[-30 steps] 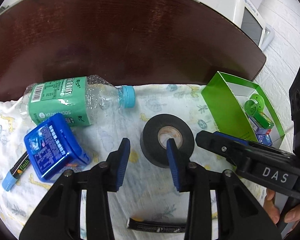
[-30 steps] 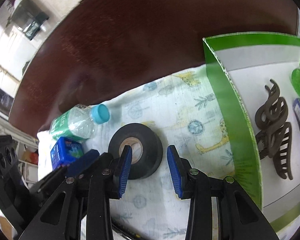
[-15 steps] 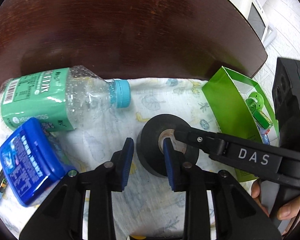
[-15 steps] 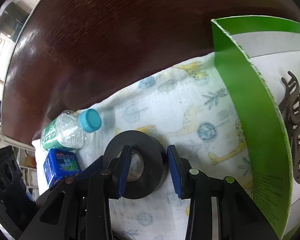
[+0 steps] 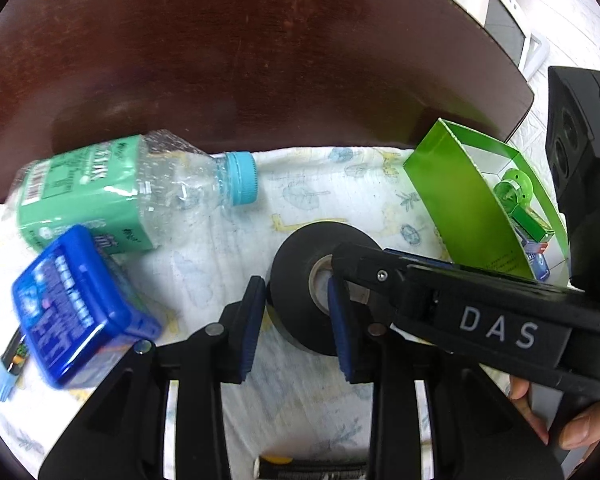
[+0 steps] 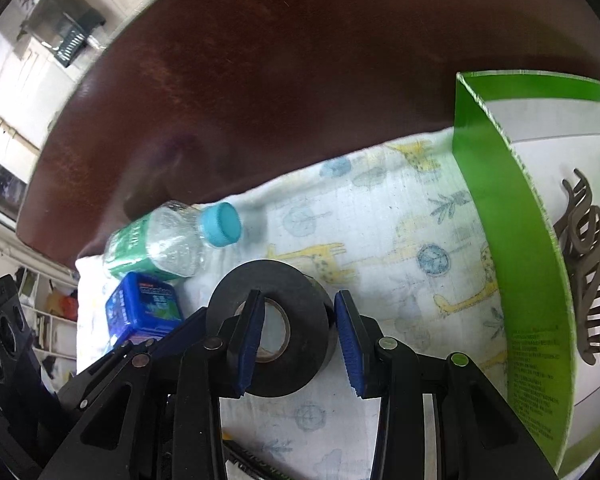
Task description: Organize rigid objects
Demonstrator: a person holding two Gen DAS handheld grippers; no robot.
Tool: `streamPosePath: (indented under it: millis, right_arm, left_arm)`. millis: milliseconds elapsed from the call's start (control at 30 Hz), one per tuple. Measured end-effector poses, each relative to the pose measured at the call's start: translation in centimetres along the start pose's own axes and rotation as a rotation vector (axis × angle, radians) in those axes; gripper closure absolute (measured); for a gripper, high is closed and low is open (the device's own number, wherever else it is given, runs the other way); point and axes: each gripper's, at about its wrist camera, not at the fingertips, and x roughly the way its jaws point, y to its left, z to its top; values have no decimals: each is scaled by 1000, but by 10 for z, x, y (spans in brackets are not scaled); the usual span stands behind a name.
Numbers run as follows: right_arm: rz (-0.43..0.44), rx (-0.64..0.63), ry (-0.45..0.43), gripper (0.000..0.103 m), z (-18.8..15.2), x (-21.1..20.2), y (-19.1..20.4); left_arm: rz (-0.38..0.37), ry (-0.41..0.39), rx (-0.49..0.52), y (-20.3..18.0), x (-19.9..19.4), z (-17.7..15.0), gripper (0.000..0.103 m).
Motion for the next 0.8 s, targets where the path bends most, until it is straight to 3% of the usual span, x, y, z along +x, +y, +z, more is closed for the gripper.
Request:
streamPosePath:
  millis: [267,467,533,600,633,667,800]
  right_arm:
    - [-9,-77,-136,63,-6,-51,9]
    - [-12,-93,-238,64,-13,-89,6]
    - [10,-103,-265,76,-15,-103,1]
    - [-14,-114,-309,76,-18,-117,-2]
    - [-31,-118,-334,76,-19,-124,-6]
    - [-33,-113,-341,76,-19,-129,-12]
    - [83,-45,-290,76,-20,-137,-49]
  left_arm:
    - [13,-83,17,-14,-31,2,74]
    - [37,-165,90,-40,-63,1,74]
    - [27,-182,107,-50,-72,2,75]
    - [8,-199,125,-60,-79,3,78]
    - [-18,-203,137,-67,-81,4,86]
    - [-36,-208,149,-74,-85,4,91]
    - [-25,-230,217,-102,-88,9,90]
